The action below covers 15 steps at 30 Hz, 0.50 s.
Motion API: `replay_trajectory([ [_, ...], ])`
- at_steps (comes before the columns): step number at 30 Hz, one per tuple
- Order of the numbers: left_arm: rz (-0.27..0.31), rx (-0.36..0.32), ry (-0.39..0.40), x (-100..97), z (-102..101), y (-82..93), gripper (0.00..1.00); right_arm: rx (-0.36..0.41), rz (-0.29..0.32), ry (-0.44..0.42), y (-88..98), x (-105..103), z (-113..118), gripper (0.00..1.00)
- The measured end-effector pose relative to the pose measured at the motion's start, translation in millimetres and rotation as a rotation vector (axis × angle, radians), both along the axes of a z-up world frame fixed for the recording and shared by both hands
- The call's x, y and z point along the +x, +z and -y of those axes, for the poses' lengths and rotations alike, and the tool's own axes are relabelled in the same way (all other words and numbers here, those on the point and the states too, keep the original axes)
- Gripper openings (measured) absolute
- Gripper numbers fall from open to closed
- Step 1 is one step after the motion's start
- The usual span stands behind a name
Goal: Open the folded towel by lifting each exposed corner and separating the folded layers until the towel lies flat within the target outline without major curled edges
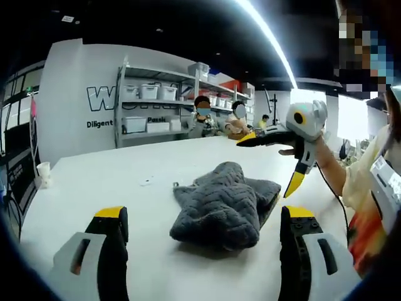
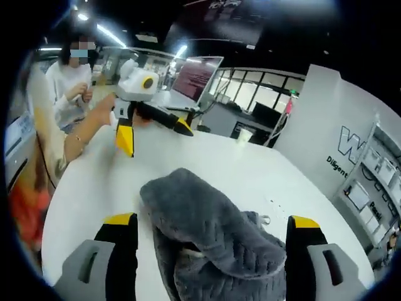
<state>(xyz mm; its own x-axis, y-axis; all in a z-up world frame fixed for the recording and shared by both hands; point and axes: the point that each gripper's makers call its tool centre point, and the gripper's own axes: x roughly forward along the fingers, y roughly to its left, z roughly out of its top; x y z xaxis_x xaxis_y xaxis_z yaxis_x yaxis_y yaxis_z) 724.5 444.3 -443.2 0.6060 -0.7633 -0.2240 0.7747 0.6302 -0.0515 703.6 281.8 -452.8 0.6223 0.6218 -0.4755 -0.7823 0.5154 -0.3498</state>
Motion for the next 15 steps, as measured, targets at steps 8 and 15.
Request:
replay_trajectory([
  [8, -0.022, 0.016, 0.002, 5.6, 3.3, -9.2, 1.00, -0.012, -0.025, -0.105, -16.3, -7.7, 47.4, 0.99],
  [15, -0.047, 0.037, -0.001, 10.2, 9.2, -21.5, 1.00, 0.031, -0.026, -0.149, -25.7, -8.2, 66.6, 0.99],
])
